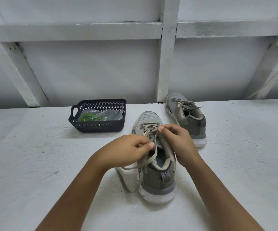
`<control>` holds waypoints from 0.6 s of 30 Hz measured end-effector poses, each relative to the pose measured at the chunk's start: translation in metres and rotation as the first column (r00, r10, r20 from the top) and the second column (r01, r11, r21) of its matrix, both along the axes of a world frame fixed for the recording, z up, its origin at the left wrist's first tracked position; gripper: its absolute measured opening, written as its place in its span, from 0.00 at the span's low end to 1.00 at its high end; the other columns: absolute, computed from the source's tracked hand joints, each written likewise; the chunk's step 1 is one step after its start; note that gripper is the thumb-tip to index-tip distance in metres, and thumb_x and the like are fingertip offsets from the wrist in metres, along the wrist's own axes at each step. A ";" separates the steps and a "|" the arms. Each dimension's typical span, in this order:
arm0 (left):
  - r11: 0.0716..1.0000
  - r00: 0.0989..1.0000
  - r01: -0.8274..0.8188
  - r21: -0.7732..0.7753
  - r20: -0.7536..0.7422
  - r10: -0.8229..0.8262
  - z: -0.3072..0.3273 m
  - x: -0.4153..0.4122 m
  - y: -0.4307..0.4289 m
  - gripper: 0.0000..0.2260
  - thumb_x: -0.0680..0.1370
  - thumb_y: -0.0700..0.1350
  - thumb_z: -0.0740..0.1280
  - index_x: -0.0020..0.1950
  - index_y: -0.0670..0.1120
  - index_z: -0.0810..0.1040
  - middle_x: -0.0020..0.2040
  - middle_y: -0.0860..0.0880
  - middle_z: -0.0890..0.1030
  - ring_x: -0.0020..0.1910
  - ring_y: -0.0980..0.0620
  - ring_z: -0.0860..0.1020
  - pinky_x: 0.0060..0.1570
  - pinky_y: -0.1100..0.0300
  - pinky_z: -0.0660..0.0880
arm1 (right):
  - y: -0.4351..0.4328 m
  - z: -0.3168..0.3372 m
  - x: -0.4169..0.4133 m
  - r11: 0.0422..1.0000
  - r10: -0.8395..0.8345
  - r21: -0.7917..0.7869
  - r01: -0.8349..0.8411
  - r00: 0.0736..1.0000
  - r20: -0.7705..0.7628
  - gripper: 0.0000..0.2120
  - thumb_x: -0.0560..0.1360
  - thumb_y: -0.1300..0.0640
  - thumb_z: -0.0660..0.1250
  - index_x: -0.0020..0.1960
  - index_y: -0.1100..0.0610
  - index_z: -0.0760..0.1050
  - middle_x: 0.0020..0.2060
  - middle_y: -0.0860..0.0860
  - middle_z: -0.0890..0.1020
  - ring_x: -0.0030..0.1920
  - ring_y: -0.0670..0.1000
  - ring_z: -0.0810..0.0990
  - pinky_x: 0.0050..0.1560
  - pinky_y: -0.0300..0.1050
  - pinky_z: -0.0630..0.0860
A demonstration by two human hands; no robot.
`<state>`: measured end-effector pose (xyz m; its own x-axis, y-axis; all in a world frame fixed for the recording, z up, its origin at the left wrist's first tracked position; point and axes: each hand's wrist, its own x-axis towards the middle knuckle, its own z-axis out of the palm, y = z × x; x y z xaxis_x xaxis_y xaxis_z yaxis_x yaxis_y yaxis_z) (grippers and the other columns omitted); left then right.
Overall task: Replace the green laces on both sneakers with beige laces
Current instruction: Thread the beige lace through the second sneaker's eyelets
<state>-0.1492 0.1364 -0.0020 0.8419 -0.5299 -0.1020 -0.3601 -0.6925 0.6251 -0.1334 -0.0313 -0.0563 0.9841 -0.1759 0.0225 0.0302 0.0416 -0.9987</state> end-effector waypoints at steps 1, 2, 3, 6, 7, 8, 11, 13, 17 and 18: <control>0.996 0.999 -0.005 0.085 0.052 0.001 -0.001 0.000 -0.001 0.15 0.80 0.52 0.59 0.34 0.55 0.73 0.28 0.59 0.73 0.29 0.65 0.70 0.30 0.69 0.62 | 0.000 0.000 0.000 1.000 0.001 -0.001 -0.001 1.000 0.001 0.05 0.75 0.61 0.68 0.41 0.59 0.80 0.36 0.53 0.82 0.38 0.46 0.79 0.43 0.39 0.75; 0.990 0.997 -0.005 0.143 0.083 -0.007 -0.003 -0.001 -0.002 0.14 0.80 0.51 0.60 0.34 0.54 0.72 0.28 0.59 0.73 0.29 0.65 0.70 0.30 0.69 0.62 | 0.000 0.001 0.000 1.000 0.003 -0.001 -0.003 1.000 0.002 0.05 0.75 0.61 0.68 0.41 0.59 0.80 0.35 0.52 0.82 0.38 0.46 0.79 0.42 0.38 0.75; 0.985 0.995 -0.003 0.174 0.099 -0.014 -0.004 -0.001 -0.001 0.12 0.79 0.50 0.61 0.36 0.54 0.73 0.29 0.58 0.73 0.29 0.65 0.70 0.29 0.69 0.62 | 0.000 0.001 -0.001 1.000 0.007 0.003 -0.007 1.000 0.004 0.05 0.75 0.62 0.68 0.41 0.59 0.80 0.34 0.51 0.82 0.37 0.45 0.79 0.41 0.37 0.75; 0.987 0.993 -0.008 0.161 0.121 -0.012 -0.003 -0.003 0.000 0.04 0.77 0.48 0.65 0.43 0.57 0.75 0.30 0.59 0.73 0.29 0.65 0.70 0.29 0.71 0.63 | -0.001 0.002 -0.001 0.999 0.022 0.023 -0.023 1.000 0.014 0.06 0.75 0.63 0.67 0.40 0.59 0.79 0.31 0.47 0.82 0.34 0.43 0.80 0.37 0.34 0.75; 0.988 0.990 -0.010 0.152 0.137 -0.011 -0.002 -0.004 0.001 0.04 0.76 0.48 0.65 0.45 0.57 0.74 0.29 0.59 0.72 0.29 0.65 0.70 0.29 0.71 0.63 | -0.001 0.002 -0.001 0.999 0.026 0.022 -0.026 1.000 0.016 0.06 0.75 0.63 0.67 0.40 0.59 0.79 0.30 0.47 0.82 0.34 0.42 0.80 0.37 0.34 0.75; 0.989 0.989 -0.010 0.149 0.151 -0.012 -0.001 -0.005 0.002 0.05 0.76 0.47 0.65 0.45 0.57 0.73 0.30 0.58 0.72 0.29 0.64 0.70 0.29 0.70 0.63 | -0.001 0.002 -0.001 1.000 0.025 0.015 -0.025 1.000 0.017 0.06 0.75 0.63 0.67 0.40 0.59 0.80 0.31 0.47 0.82 0.34 0.42 0.80 0.37 0.34 0.75; 0.995 0.984 -0.026 0.100 0.177 0.008 0.003 -0.003 0.005 0.06 0.74 0.42 0.65 0.43 0.54 0.73 0.36 0.53 0.77 0.31 0.58 0.72 0.30 0.67 0.66 | -0.001 0.001 0.000 1.000 0.018 0.009 -0.018 1.000 0.017 0.06 0.75 0.62 0.67 0.40 0.58 0.80 0.31 0.47 0.82 0.34 0.42 0.80 0.37 0.34 0.75; 0.998 0.986 -0.055 -0.006 0.157 0.055 0.006 -0.001 0.010 0.07 0.74 0.40 0.64 0.41 0.53 0.75 0.38 0.52 0.79 0.34 0.54 0.76 0.37 0.60 0.73 | -0.001 0.001 0.001 1.000 0.018 0.018 -0.018 1.000 0.015 0.06 0.75 0.63 0.67 0.39 0.58 0.79 0.30 0.46 0.82 0.33 0.41 0.79 0.37 0.33 0.75; 0.889 0.992 -0.124 -0.441 -0.061 0.108 0.021 0.001 0.018 0.12 0.76 0.33 0.64 0.41 0.50 0.78 0.32 0.52 0.79 0.33 0.54 0.78 0.38 0.55 0.77 | -0.002 0.000 0.002 1.000 0.018 0.003 -0.018 1.000 0.008 0.06 0.75 0.62 0.68 0.40 0.58 0.80 0.33 0.50 0.82 0.35 0.44 0.79 0.40 0.37 0.75; 0.819 0.988 -0.152 -0.553 -0.120 0.102 0.026 0.001 0.019 0.11 0.77 0.31 0.63 0.42 0.46 0.78 0.31 0.52 0.78 0.31 0.54 0.77 0.37 0.57 0.77 | -0.002 -0.001 0.002 1.000 0.015 -0.005 -0.015 1.000 0.007 0.05 0.75 0.62 0.68 0.40 0.58 0.80 0.34 0.51 0.82 0.36 0.45 0.79 0.41 0.38 0.75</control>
